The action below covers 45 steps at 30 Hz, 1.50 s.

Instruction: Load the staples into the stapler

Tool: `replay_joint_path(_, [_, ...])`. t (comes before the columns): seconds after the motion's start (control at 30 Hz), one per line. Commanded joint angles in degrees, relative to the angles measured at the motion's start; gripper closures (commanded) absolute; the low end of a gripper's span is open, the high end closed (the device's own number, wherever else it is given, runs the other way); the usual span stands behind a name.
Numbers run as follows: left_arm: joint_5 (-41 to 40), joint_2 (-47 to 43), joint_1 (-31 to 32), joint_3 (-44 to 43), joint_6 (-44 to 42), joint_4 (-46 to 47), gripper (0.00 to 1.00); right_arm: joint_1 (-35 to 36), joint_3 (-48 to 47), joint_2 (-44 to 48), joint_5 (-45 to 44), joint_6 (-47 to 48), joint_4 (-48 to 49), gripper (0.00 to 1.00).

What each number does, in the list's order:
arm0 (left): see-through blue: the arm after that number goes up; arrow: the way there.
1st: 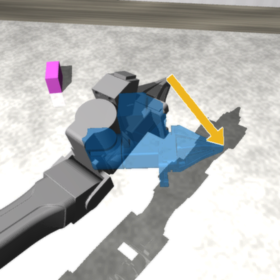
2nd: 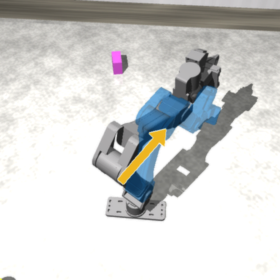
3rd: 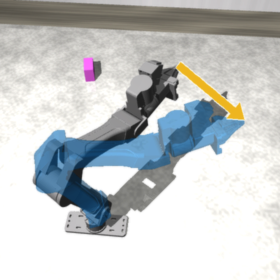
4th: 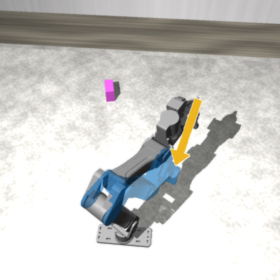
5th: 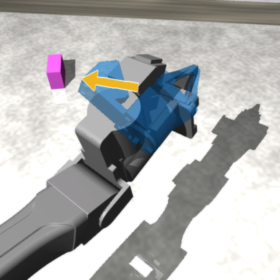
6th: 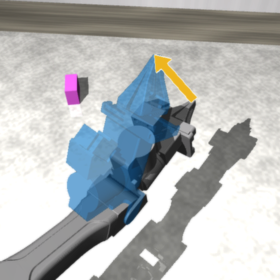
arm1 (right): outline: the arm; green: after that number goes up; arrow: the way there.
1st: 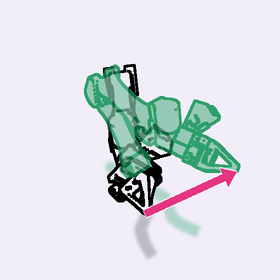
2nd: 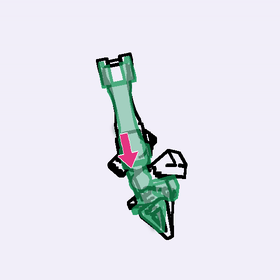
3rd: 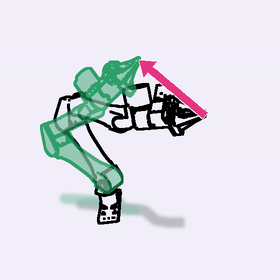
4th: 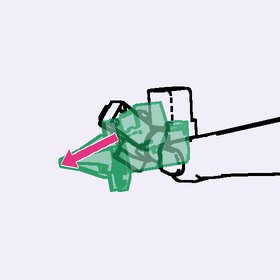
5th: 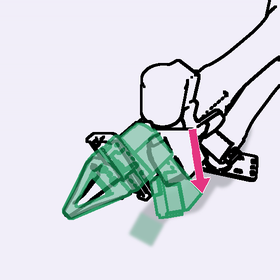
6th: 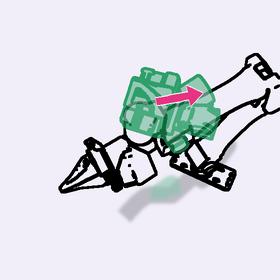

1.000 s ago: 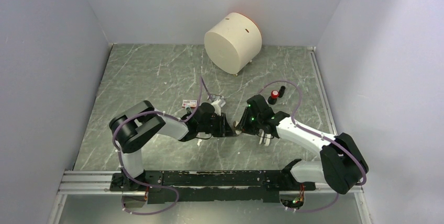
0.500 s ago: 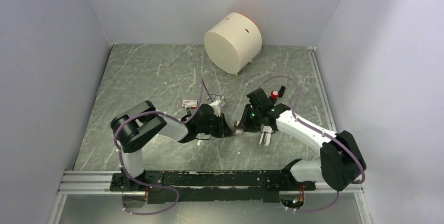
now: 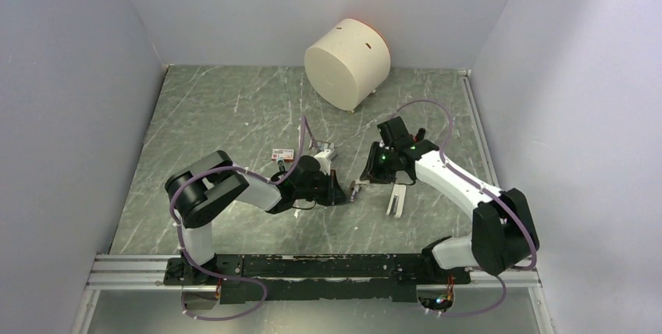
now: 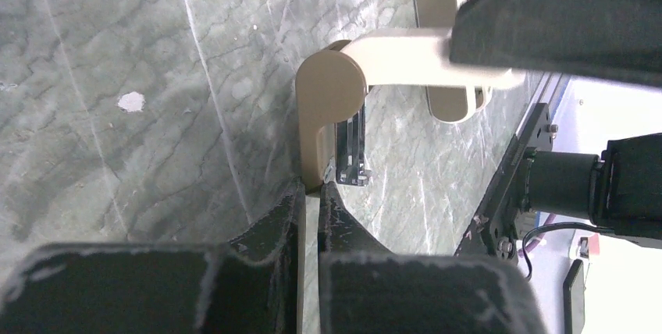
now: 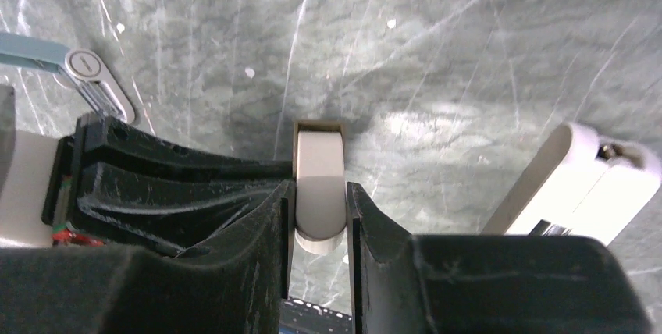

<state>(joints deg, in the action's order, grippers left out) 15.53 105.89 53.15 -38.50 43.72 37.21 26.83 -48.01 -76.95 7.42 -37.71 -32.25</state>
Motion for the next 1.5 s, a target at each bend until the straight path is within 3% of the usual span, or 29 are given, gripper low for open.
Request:
replay_joint_path(0.0, [-0.1,0.7,1.3,0.8,-3.3,-5.4,0.95,-2.5,-2.4,-2.4,-2.1,5.3,1.8,0.70])
replay_joint_path(0.3, [-0.6,1.0,1.3,0.4,-2.7,-6.7,0.95,-3.3,-0.8,-5.7,1.6,6.9,7.1,0.58])
replay_joint_path(0.5, [0.3,1.3,1.3,-1.5,-0.3,-9.6,0.95,-3.3,2.0,-4.4,3.5,5.1,10.4,0.38])
replay_joint_path(0.63, [1.2,1.8,1.2,-3.0,1.7,-11.9,0.94,-3.0,5.2,-3.2,5.0,2.4,13.6,0.33])
replay_joint_path(0.83, [3.6,2.8,0.4,-4.0,5.8,-13.4,0.88,-1.8,7.7,-2.1,4.7,0.1,16.4,0.31])
replay_joint_path(0.97, [4.1,2.7,-1.1,-2.9,8.8,-12.6,0.74,-0.9,7.9,-2.5,2.7,-0.7,16.2,0.31])
replay_joint_path(1.07, [1.8,2.4,-1.5,-3.1,8.1,-14.9,0.68,-0.4,7.8,-2.6,0.2,-1.6,15.6,0.32])
replay_joint_path(1.3, [-1.5,1.8,-1.5,-3.7,6.8,-19.7,0.69,3.4,6.1,-3.2,-5.9,-2.3,13.1,0.34])
replay_joint_path(1.47, [-4.3,-3.7,-1.6,-2.4,5.7,-20.7,0.68,7.5,4.6,-4.6,-12.1,-3.4,11.6,0.34])
